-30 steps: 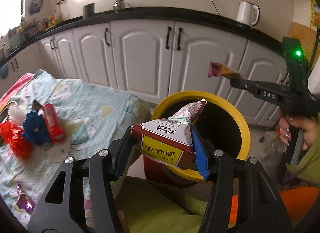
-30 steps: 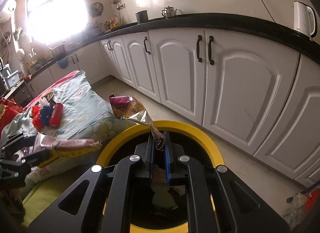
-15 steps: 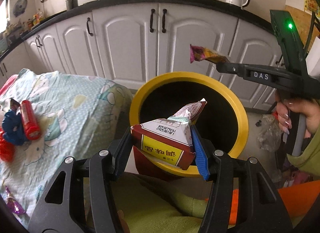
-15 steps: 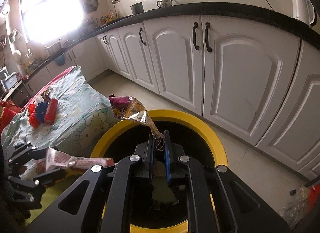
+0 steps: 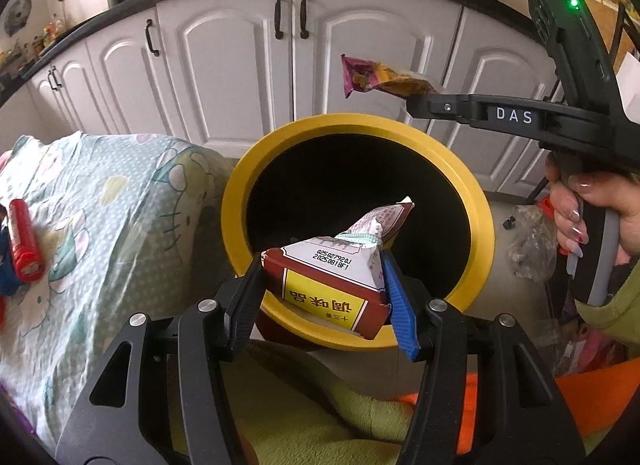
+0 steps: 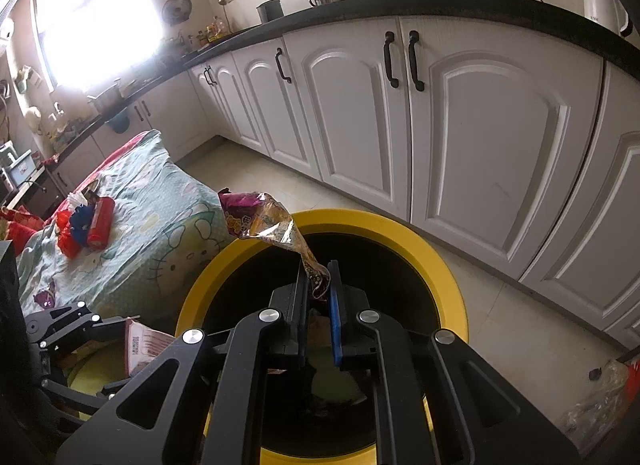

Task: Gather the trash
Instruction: 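Open both tools to drop the gold wrapper and white box into the bin, then move both open tools back over the trash on the bed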

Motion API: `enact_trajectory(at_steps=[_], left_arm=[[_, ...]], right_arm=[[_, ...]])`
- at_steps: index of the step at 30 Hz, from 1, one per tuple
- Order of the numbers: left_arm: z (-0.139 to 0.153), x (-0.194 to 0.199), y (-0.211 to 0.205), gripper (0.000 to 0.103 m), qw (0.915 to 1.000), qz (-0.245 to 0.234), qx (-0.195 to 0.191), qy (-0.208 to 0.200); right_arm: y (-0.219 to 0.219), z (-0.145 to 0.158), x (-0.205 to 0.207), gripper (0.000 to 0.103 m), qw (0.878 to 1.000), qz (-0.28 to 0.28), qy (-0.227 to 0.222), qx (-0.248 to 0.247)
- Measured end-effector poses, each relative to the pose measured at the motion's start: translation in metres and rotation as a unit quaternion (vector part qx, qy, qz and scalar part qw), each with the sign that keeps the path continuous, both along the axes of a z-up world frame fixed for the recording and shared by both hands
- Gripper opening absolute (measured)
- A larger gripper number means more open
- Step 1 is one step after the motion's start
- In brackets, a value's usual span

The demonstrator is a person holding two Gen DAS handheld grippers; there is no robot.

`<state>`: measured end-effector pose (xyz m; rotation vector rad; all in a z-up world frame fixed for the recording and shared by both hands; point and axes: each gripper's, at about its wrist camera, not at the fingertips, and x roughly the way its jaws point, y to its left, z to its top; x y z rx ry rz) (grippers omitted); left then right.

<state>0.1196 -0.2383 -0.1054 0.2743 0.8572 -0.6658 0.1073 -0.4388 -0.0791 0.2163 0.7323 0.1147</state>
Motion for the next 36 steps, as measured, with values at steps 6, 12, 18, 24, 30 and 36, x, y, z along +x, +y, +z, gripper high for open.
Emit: enact_trajectory(at_steps=[6,12,18,24,30,36], left_arm=[[-0.003,0.002,0.002,0.055,0.9999,0.002,-0.009,0.012],[0.002,0.001,0.010,0.079,0.9993,0.019,-0.027,0.015],[0.015,0.006,0.035,0.092,0.9963,0.066,-0.054,0.006],[0.034,0.010,0.067,0.092,0.9897,0.123,-0.070,-0.022],[0.057,0.008,0.098,0.092,0.9802,0.169,-0.082,-0.063],[0.078,0.004,0.132,0.092,0.9683,0.210,-0.094,-0.097]], right_arm=[[-0.004,-0.002,0.001,0.034,1.000,-0.014,0.003,0.009],[-0.007,0.001,-0.002,0.043,1.000,-0.025,0.000,0.010],[0.002,0.012,-0.005,0.053,0.999,-0.026,-0.018,-0.002],[0.021,0.027,-0.010,0.060,0.999,-0.010,-0.039,-0.013],[0.046,0.043,-0.016,0.061,0.998,0.017,-0.059,-0.019],[0.076,0.059,-0.019,0.064,0.996,0.050,-0.076,-0.024]])
